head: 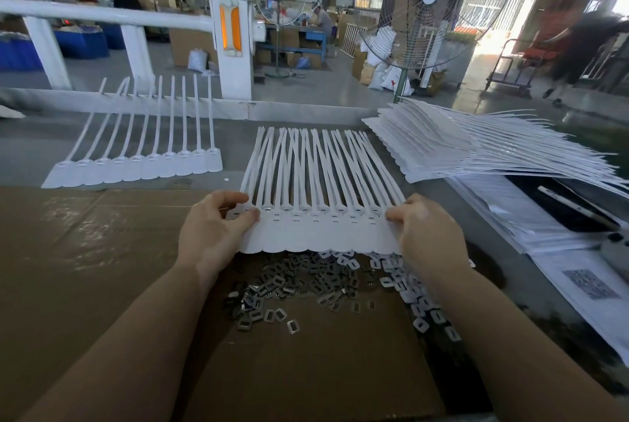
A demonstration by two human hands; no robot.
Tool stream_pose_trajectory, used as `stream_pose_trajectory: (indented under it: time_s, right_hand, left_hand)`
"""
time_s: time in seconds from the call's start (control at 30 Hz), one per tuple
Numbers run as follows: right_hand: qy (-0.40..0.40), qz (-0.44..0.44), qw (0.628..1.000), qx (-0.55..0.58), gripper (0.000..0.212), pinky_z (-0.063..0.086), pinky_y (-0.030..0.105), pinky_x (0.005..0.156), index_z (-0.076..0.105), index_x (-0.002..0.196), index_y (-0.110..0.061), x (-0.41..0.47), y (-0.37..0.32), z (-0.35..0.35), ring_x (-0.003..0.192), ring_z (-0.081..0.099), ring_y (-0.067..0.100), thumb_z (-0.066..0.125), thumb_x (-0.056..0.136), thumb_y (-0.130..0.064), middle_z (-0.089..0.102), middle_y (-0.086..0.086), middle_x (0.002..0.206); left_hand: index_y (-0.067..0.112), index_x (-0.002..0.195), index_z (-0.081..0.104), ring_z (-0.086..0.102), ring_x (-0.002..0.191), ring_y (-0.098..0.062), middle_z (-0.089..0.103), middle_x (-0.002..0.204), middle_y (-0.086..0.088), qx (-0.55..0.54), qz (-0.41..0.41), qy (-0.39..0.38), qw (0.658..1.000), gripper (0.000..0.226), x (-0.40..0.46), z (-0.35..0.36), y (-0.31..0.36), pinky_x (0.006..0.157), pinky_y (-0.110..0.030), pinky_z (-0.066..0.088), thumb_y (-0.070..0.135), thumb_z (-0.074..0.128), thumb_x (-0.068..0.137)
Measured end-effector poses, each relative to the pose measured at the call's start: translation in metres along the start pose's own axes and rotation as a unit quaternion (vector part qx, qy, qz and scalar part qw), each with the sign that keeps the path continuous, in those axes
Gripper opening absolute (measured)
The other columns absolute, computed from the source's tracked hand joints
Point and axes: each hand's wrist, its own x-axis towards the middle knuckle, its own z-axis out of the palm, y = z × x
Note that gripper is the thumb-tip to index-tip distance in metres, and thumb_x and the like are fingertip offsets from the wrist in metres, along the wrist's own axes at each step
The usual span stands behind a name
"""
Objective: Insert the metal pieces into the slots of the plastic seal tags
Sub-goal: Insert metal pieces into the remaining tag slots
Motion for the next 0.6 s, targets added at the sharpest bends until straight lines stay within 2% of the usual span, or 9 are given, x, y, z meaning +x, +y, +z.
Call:
stream_pose_trajectory:
  time_s: [0.17, 0.27, 0.4, 0.6]
  right_hand:
    - [0.011, -0.028, 0.999, -0.039, 0.032, 0.037, 0.023, 0.073, 0.065, 0.11, -0.011, -0.008, -0.001, -0.001, 0.098, 0.047, 0.016, 0.046, 0.087, 0.002, 0.056, 0.002, 0.107]
    - [0.02, -0.016, 1.0, -0.005, 0.032, 0.038, 0.025, 0.078, 0.067, 0.108, -0.01, -0.01, -0.001, -0.001, 0.099, 0.047, 0.017, 0.045, 0.087, 0.001, 0.058, 0.003, 0.107]
    - [0.023, 0.004, 0.999, 0.046, 0.035, 0.039, 0.031, 0.086, 0.063, 0.117, -0.012, -0.011, -0.003, -0.003, 0.108, 0.046, 0.02, 0.045, 0.09, -0.001, 0.057, 0.003, 0.116]
    - [0.02, -0.014, 0.999, 0.042, 0.036, 0.037, 0.027, 0.092, 0.06, 0.124, -0.015, -0.014, 0.0, -0.002, 0.111, 0.047, 0.018, 0.05, 0.091, -0.004, 0.057, 0.001, 0.121]
  left_hand:
    - [0.026, 0.1, 0.064, 0.055, 0.102, -0.013, 0.063, 0.102, 0.004, 0.004, 0.0, -0.001, 1.0, 0.022, 0.0, 0.0, 0.0, 0.088, -0.03, 0.043, 0.026, 0.073, 0.08]
    - [0.026, 0.099, 0.064, 0.055, 0.101, -0.014, 0.062, 0.102, 0.004, 0.009, 0.001, 0.001, 1.0, 0.021, 0.0, 0.0, 0.0, 0.087, -0.03, 0.042, 0.026, 0.072, 0.08]
    - [0.026, 0.098, 0.064, 0.055, 0.1, -0.014, 0.063, 0.101, 0.004, 0.008, 0.005, 0.001, 1.0, 0.02, 0.0, 0.0, 0.0, 0.086, -0.029, 0.042, 0.025, 0.073, 0.08]
    - [0.025, 0.1, 0.064, 0.054, 0.1, -0.014, 0.063, 0.102, 0.003, 0.007, 0.005, 0.001, 1.0, 0.021, 0.0, 0.0, 0.001, 0.086, -0.03, 0.042, 0.026, 0.073, 0.08]
